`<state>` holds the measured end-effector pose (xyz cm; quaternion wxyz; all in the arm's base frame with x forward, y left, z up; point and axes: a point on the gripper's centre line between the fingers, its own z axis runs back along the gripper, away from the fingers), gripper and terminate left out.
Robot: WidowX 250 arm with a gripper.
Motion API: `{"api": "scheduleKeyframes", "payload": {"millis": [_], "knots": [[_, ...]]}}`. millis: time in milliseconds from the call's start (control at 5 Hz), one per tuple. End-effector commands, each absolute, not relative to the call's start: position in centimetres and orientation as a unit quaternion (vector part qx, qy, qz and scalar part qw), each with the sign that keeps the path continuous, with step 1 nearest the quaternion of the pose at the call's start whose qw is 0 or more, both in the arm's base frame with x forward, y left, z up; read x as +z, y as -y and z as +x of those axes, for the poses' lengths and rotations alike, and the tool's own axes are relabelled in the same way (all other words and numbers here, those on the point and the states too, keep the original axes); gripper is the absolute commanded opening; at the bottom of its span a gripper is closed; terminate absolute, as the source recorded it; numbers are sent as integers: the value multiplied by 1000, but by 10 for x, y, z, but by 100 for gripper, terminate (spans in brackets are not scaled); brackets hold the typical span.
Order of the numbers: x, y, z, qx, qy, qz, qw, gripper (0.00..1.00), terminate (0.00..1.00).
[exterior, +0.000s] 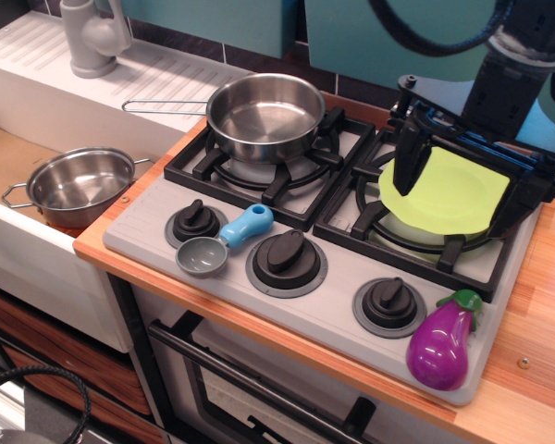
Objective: Put eggplant on plate and spoon in pot or pan on stove
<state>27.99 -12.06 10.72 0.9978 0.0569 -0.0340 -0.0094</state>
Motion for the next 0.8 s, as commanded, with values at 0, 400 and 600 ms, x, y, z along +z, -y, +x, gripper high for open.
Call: {"api": "scheduleKeyframes", "payload": {"millis": [0, 400, 600], "knots": [[107, 121, 280, -9, 34, 57, 998, 100, 0], [82, 127, 282, -7, 57, 39, 998, 100, 0], [74, 130, 281, -5, 64, 39, 997, 100, 0]]}}
